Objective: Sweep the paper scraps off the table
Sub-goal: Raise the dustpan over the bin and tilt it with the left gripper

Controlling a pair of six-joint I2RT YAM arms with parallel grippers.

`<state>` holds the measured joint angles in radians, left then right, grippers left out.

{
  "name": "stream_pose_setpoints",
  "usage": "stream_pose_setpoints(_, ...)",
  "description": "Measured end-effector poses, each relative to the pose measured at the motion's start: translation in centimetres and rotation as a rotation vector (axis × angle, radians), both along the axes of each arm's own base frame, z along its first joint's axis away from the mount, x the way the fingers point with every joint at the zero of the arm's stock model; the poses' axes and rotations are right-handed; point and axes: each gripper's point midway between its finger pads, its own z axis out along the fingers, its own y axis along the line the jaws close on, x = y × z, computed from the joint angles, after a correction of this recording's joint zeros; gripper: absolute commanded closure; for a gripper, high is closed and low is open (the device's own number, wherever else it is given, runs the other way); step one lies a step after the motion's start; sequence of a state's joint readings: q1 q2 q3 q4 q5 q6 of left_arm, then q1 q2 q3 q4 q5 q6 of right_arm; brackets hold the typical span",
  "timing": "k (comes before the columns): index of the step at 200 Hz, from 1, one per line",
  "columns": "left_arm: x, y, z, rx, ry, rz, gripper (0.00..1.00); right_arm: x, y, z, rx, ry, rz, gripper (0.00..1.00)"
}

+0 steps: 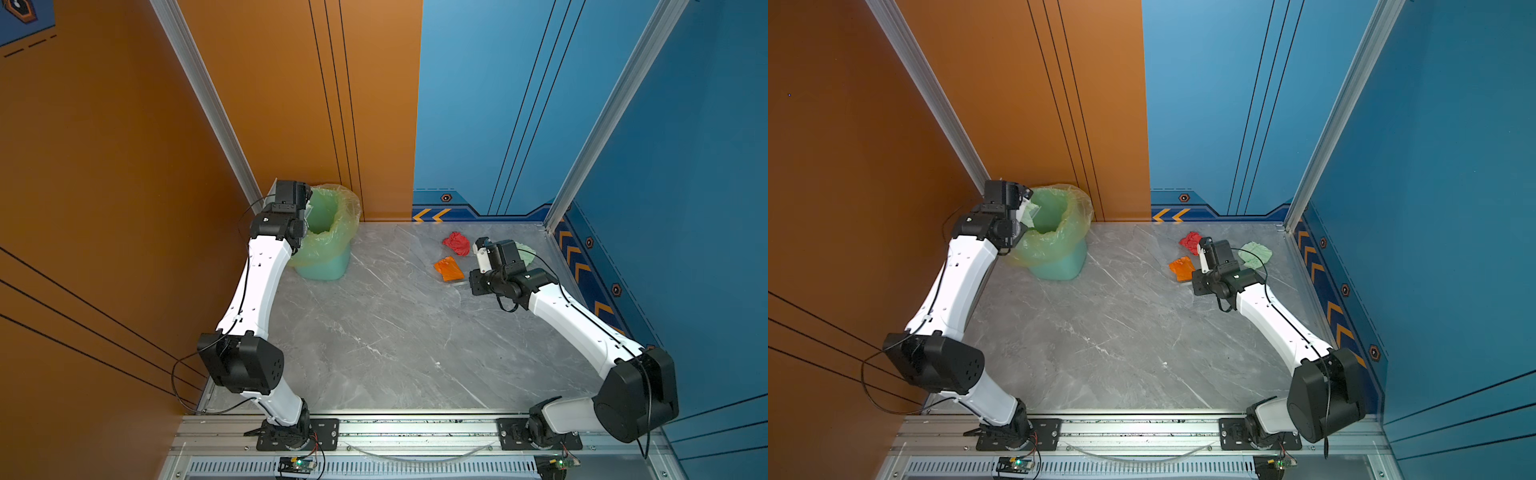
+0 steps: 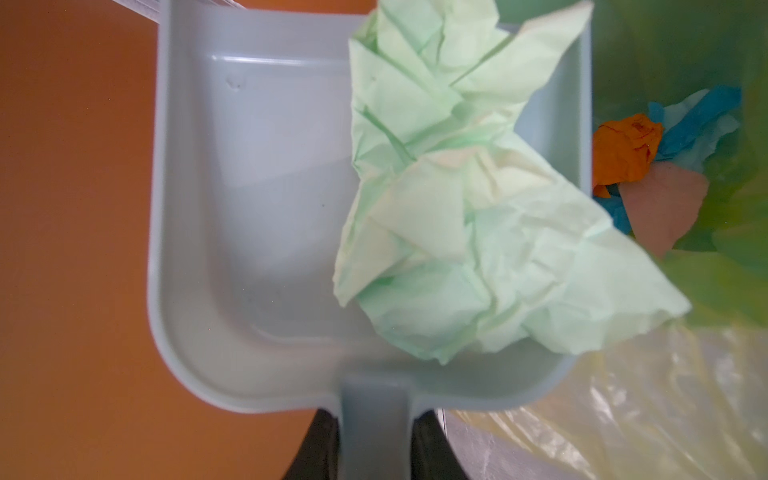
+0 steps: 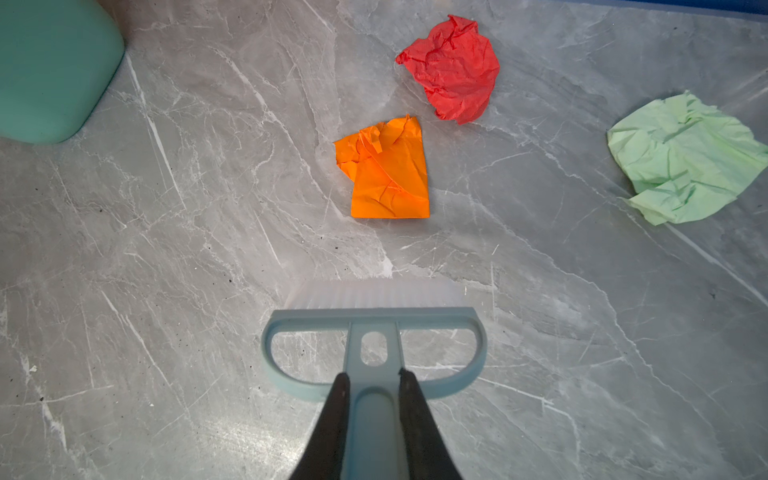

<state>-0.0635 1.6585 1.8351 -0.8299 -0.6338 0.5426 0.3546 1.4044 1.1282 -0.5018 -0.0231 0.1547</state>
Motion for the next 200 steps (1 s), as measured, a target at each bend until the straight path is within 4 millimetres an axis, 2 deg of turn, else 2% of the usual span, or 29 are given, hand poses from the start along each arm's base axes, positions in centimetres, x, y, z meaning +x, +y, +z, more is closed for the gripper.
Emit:
stream_pose_setpoints(69, 1.9, 0.4, -0.4, 0.131, 0.079, -0.014, 0.91, 0.1, 0.1, 0.1, 0.005, -0.008, -0.002, 1.0)
stream_pose_setpoints(122, 2.4, 0.5, 0.6, 0.244, 0.127, -0.033, 0.91, -0.1, 0.0, -0.1, 0.004, -0.006, -0.002, 1.0)
stream_pose_setpoints(165, 2.9, 0.7, 0.2, 0.295, 0.178, -0.047, 0.91, -0.1, -0.1, 0.1, 0.007, -0.012, -0.002, 1.0)
stream_pose_setpoints(200, 3.6, 0.7, 0.6, 0.331, 0.191, -0.053, 0.91, -0.2, -0.1, 0.5, 0.011, -0.023, -0.002, 1.0)
